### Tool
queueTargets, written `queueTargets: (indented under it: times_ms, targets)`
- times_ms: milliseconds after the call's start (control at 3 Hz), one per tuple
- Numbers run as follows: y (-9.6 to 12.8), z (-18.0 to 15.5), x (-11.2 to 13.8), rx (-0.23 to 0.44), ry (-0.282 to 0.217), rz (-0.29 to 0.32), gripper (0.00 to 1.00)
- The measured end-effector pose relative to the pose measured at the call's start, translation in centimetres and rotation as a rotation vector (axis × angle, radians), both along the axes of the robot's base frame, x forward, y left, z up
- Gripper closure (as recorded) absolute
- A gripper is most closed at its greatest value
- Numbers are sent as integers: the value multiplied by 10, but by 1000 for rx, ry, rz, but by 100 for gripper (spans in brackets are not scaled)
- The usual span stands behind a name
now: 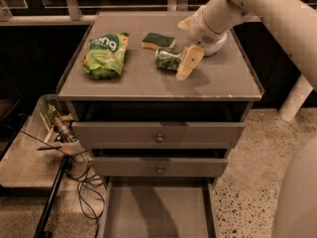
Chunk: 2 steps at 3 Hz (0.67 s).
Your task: Place green can into bottom drawer
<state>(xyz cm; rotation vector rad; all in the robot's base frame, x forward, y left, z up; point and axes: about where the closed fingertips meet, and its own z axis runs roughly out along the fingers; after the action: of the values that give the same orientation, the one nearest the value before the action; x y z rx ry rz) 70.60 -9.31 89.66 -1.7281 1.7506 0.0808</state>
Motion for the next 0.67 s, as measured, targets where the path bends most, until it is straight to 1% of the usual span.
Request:
queueTargets:
  times_ms: [667]
  targets:
    - [17,-23,15,-14,46,27,0]
